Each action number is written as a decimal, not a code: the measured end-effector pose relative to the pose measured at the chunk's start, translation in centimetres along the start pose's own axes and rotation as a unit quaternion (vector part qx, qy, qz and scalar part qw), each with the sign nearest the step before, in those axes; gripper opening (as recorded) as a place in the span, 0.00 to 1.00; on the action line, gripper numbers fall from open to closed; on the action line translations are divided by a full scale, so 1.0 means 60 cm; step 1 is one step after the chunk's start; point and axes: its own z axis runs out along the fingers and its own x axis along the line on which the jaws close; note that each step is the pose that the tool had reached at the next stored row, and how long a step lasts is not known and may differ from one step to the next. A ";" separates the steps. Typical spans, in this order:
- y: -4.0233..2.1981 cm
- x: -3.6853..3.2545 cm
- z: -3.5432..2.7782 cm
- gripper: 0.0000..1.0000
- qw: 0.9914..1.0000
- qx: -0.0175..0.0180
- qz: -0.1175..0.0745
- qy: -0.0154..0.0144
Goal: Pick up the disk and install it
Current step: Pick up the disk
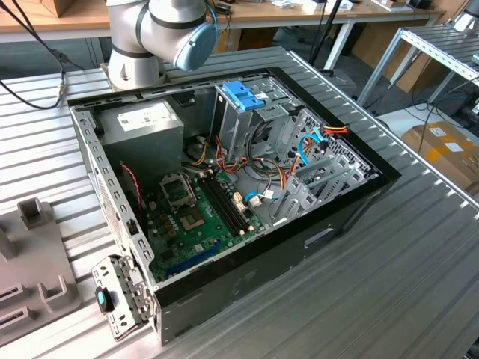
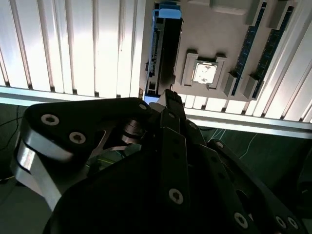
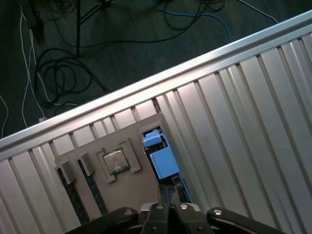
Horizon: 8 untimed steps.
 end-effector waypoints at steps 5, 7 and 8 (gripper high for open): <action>0.000 0.000 0.000 0.11 1.000 0.000 0.000 0.000; 0.000 0.000 0.000 0.11 1.000 0.000 0.000 0.000; 0.000 0.000 0.000 0.11 1.000 0.000 -0.001 0.000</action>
